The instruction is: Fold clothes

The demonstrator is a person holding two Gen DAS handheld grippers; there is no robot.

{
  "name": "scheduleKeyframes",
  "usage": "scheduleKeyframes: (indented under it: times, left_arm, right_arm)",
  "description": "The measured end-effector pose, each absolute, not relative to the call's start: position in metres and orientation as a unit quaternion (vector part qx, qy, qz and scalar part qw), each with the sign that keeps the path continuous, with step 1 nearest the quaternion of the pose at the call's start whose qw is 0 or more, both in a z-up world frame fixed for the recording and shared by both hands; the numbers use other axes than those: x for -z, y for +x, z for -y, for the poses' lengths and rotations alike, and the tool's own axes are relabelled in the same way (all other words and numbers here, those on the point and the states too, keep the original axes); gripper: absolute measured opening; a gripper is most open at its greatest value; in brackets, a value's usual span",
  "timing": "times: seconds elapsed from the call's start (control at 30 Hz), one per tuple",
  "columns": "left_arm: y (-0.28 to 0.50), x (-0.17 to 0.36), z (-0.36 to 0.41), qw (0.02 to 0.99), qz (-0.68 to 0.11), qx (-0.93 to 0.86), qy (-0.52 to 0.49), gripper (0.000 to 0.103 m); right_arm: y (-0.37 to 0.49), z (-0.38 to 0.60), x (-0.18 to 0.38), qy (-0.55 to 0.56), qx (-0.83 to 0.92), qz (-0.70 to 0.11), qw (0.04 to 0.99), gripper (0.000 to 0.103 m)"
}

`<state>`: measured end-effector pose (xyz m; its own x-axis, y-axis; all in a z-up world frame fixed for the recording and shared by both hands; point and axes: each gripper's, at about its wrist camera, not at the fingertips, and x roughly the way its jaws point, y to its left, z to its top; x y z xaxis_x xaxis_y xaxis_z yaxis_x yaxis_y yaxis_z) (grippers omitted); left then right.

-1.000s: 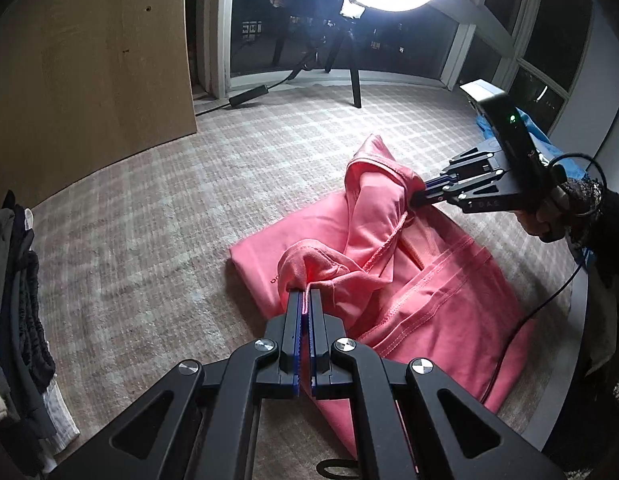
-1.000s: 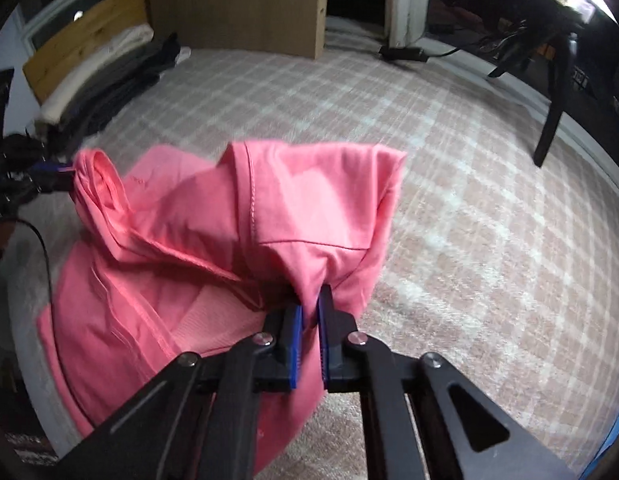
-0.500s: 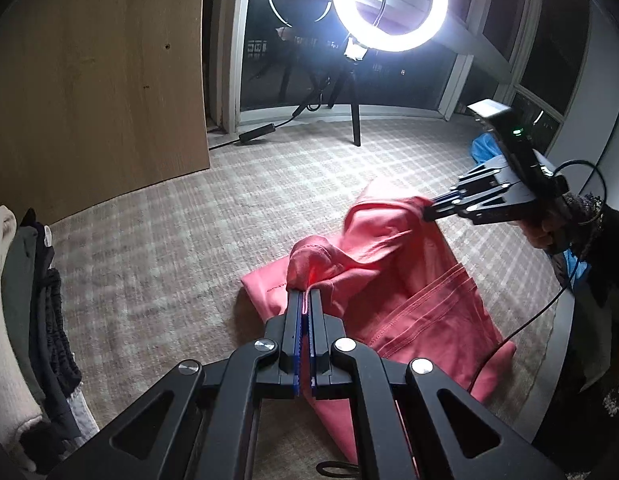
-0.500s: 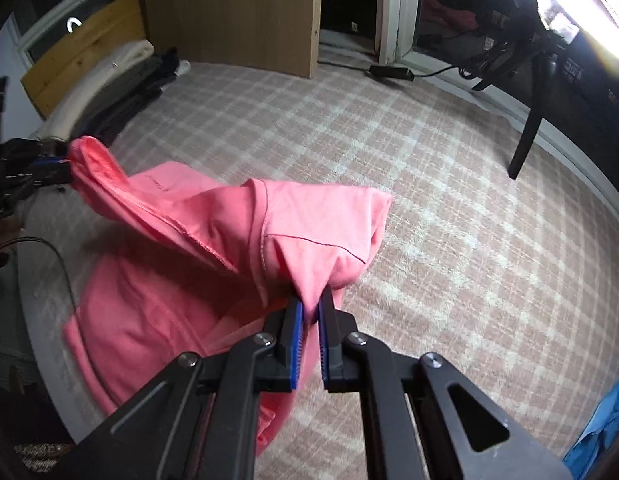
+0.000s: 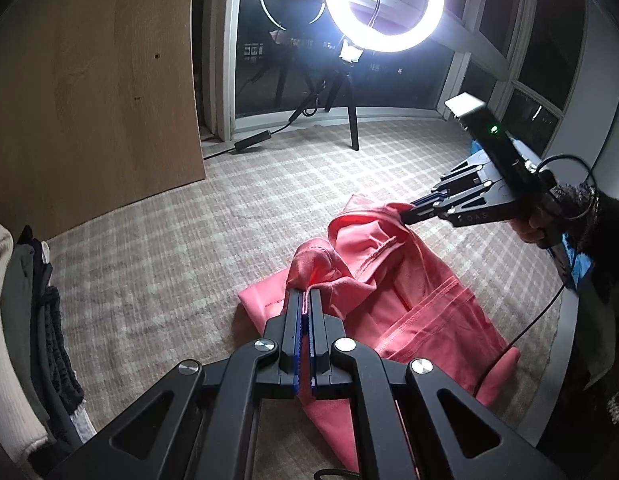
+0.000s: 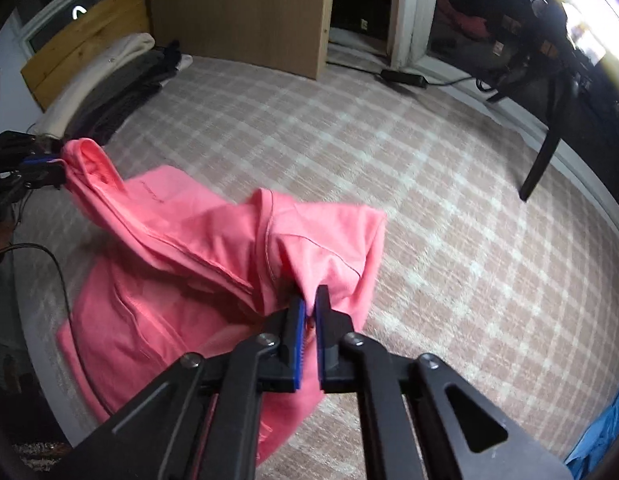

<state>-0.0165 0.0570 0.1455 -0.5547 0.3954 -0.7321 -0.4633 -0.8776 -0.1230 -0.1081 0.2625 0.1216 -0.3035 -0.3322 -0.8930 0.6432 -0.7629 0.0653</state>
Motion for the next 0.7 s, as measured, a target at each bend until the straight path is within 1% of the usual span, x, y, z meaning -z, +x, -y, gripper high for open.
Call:
scheduleKeyframes:
  times: [0.23,0.43,0.5,0.6,0.7]
  left_arm:
    - [-0.012,-0.157,-0.055,0.248,-0.034,-0.884,-0.394,0.002]
    - [0.034,-0.167,-0.054,0.253,-0.045,-0.889,-0.38,0.002]
    - [0.059,-0.156,-0.054,0.257,-0.045,-0.884,-0.388,0.002]
    - [0.095,-0.134,-0.055,0.266,-0.043,-0.872,-0.408,0.002]
    - [0.116,-0.099,-0.057,0.278,-0.028,-0.847,-0.452,0.002]
  right_arm:
    - [-0.095,-0.274,-0.149,0.5,0.801,-0.119,0.308,0.004]
    - [-0.041,-0.309,-0.175,0.503,0.805,-0.083,0.304,0.003]
    - [-0.016,-0.316,-0.178,0.51,0.8,-0.064,0.308,0.004]
    - [0.026,-0.325,-0.166,0.54,0.777,-0.018,0.323,0.004]
    - [0.051,-0.322,-0.134,0.567,0.764,-0.03,0.306,0.004]
